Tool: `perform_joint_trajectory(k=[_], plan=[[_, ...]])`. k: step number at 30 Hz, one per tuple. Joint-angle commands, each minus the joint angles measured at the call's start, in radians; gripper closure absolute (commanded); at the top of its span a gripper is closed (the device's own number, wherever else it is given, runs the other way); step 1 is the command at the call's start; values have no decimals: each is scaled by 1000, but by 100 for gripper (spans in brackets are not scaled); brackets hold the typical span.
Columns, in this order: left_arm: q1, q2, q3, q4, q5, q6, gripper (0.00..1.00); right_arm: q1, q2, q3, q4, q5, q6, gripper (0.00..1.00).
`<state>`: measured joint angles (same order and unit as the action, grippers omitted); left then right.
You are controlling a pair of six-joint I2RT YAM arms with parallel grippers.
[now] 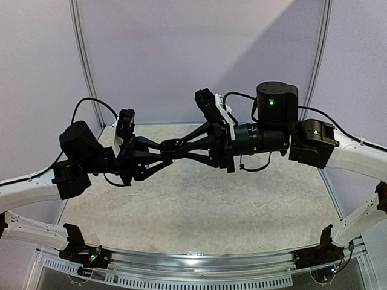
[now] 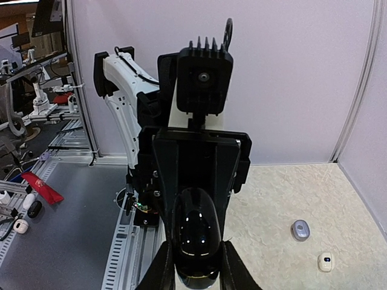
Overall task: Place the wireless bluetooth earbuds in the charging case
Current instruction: Pass from the right arm to the left, then open the charging case.
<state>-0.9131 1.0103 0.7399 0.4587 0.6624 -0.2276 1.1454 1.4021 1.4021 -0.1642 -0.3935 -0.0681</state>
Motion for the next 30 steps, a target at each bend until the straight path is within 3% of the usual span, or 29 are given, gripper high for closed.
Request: perform_joint_trajectory(k=[1, 4, 8, 11, 14, 21, 30], plan=[[-17, -2, 16, 16, 8, 2, 84, 9, -4, -14, 12, 29, 4, 100], [-17, -3, 18, 15, 10, 10, 99, 8, 4, -12, 11, 30, -1, 100], [-14, -2, 14, 21, -7, 14, 100, 9, 5, -12, 14, 41, -6, 98], [-13, -3, 8, 10, -19, 49, 100, 10, 7, -9, -3, 117, 24, 66], [-13, -8, 8, -23, -29, 146, 100, 10, 17, 16, -39, 199, 50, 53], [-16, -17, 21, -138, -28, 381, 100, 9, 56, 46, -54, 226, 63, 55], [-17, -15, 25, -210, -23, 472, 100, 9, 60, 46, -33, 228, 63, 58]])
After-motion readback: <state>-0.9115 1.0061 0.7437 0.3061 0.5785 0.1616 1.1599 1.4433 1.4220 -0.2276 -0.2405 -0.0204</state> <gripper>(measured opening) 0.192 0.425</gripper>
